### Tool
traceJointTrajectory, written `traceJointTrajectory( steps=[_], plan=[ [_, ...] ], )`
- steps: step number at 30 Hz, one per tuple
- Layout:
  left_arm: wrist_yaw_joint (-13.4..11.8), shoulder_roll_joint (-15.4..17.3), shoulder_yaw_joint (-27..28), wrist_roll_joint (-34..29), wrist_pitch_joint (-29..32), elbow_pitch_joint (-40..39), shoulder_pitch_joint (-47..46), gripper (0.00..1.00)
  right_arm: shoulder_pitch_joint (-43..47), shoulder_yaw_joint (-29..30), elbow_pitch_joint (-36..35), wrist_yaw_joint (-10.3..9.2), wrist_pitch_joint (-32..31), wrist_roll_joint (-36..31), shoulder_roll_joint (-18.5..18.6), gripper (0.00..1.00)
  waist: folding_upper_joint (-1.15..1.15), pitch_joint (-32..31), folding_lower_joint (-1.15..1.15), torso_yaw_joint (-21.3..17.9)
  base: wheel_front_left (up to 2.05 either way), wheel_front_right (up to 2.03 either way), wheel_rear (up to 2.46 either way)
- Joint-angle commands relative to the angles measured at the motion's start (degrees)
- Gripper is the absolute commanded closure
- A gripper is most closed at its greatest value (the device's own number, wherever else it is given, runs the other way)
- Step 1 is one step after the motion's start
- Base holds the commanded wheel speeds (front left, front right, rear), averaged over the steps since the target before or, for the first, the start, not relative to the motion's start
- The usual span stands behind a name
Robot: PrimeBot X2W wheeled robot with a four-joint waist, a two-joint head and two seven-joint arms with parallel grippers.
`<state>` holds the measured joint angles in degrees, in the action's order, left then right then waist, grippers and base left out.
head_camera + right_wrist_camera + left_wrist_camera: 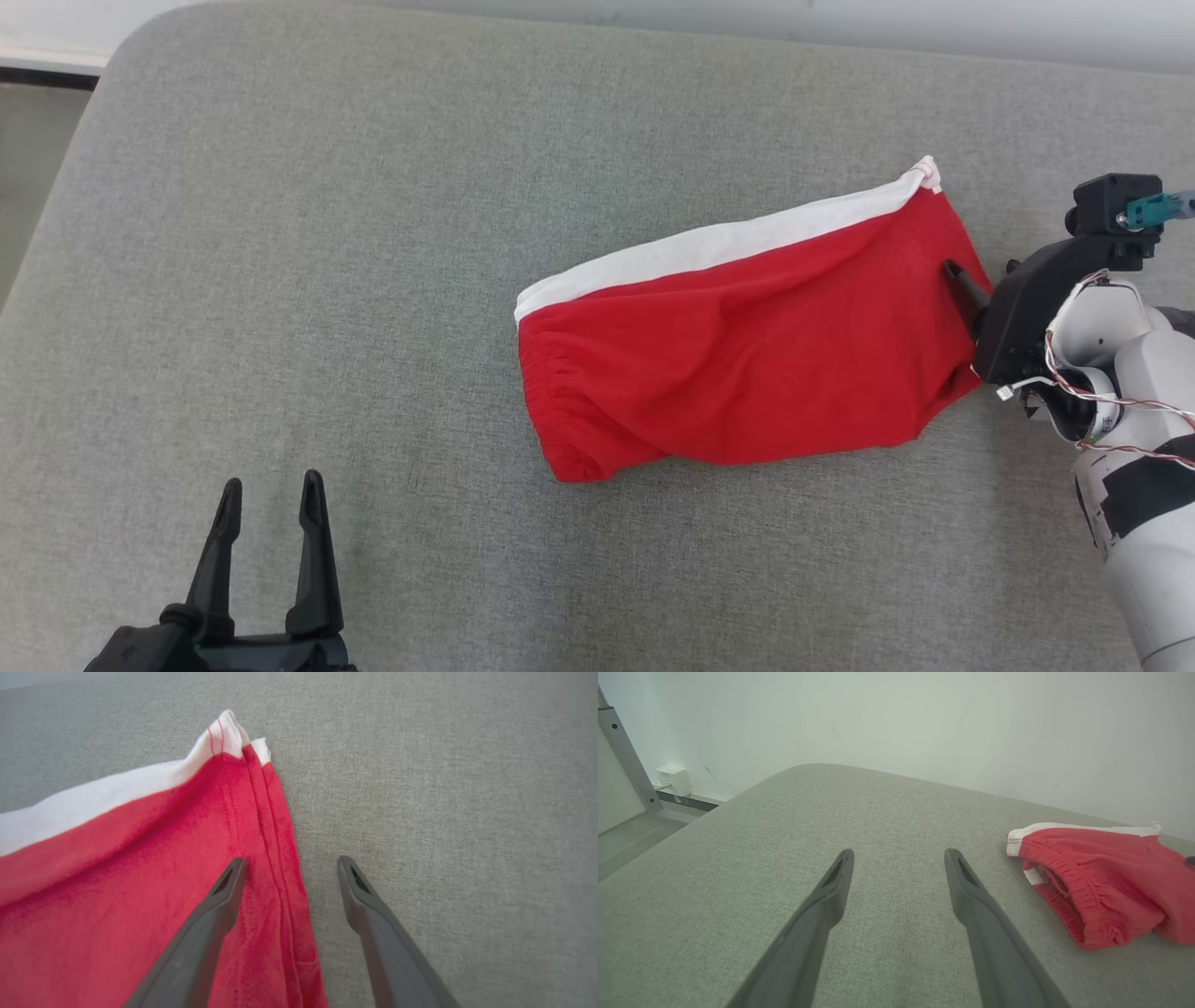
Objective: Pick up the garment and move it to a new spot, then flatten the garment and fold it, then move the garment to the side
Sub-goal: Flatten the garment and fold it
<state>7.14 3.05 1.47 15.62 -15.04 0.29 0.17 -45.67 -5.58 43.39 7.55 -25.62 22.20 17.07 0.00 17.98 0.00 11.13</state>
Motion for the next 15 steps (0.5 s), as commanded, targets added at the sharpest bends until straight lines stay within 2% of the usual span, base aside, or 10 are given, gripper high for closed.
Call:
traceJointTrajectory(
  steps=[1,10,11,13,15],
  plan=[
    [0.34,-0.17,0.02,-0.48,-0.15,-0.05,0.54,0.00,-0.12,0.19,0.19,-0.14,0.43,-0.33,-0.27,0.00,0.00,0.51,0.00,0.40,0.00,0.00,0.00],
    [0.32,-0.19,-0.39,2.00,-0.15,0.46,-1.81,0.00,-0.09,-0.61,5.88,-0.04,-4.39,-4.49,-3.63,0.00,0.00,1.56,0.00,0.30,0.00,0.00,0.00],
    [0.32,-0.19,-0.41,2.04,-0.16,0.49,-1.90,0.00,-0.04,-1.07,5.88,0.00,-4.69,-4.44,-3.91,0.54,0.00,1.61,0.00,0.24,0.00,0.00,0.00],
    [0.34,-0.18,-0.40,1.99,-0.16,0.40,-2.31,0.00,0.29,-2.30,5.52,0.02,-4.99,-4.32,-4.15,1.00,0.00,1.67,0.00,0.11,0.00,0.00,0.00],
    [0.35,-0.18,-0.43,1.84,-0.16,0.40,-2.45,0.00,0.82,-3.16,5.27,0.00,-5.11,-3.94,-3.95,1.00,0.00,1.66,0.00,-0.06,0.00,0.00,0.00]
  ],
)
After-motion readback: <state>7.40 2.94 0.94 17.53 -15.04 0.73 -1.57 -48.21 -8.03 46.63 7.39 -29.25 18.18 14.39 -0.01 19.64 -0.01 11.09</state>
